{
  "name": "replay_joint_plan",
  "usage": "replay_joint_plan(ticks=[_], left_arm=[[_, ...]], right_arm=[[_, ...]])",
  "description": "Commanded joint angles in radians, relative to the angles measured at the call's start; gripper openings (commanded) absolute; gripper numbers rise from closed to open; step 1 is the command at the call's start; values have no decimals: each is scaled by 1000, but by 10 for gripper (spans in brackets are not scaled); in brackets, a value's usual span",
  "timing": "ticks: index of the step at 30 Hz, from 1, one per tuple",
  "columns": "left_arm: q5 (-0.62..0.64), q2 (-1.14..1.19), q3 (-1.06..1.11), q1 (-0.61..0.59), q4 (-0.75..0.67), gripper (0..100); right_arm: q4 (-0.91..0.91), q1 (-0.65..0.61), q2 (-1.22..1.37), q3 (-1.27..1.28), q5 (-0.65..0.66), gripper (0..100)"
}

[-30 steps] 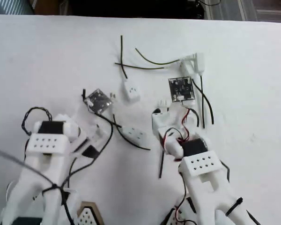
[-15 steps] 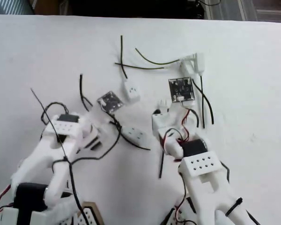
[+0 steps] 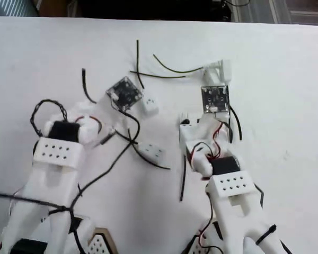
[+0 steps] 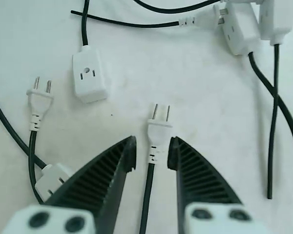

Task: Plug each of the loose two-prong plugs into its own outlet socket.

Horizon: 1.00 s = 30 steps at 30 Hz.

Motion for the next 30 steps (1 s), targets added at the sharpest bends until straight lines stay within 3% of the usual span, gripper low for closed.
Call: replay_joint_plan(ticks=[1, 8, 17, 20, 24, 26, 30], left_arm=[[11, -31, -121, 18, -23, 22], [11, 269, -334, 113, -109, 22], [12, 734, -789, 197, -160, 31], [55, 840, -919, 209, -150, 121], [253, 915, -1034, 200, -147, 333], [292, 918, -1079, 200, -101, 353], [255, 917, -1174, 203, 26, 338]], right_arm=[[-38, 38, -33, -9, -11, 104], [-70, 145, -33, -9, -11, 104], [-70, 165, -28, -9, -11, 105], [-70, 165, -28, -9, -11, 105], [-70, 163, -28, -11, -11, 105], [-70, 163, -30, -11, -11, 105], [-70, 157, -30, -11, -11, 105]])
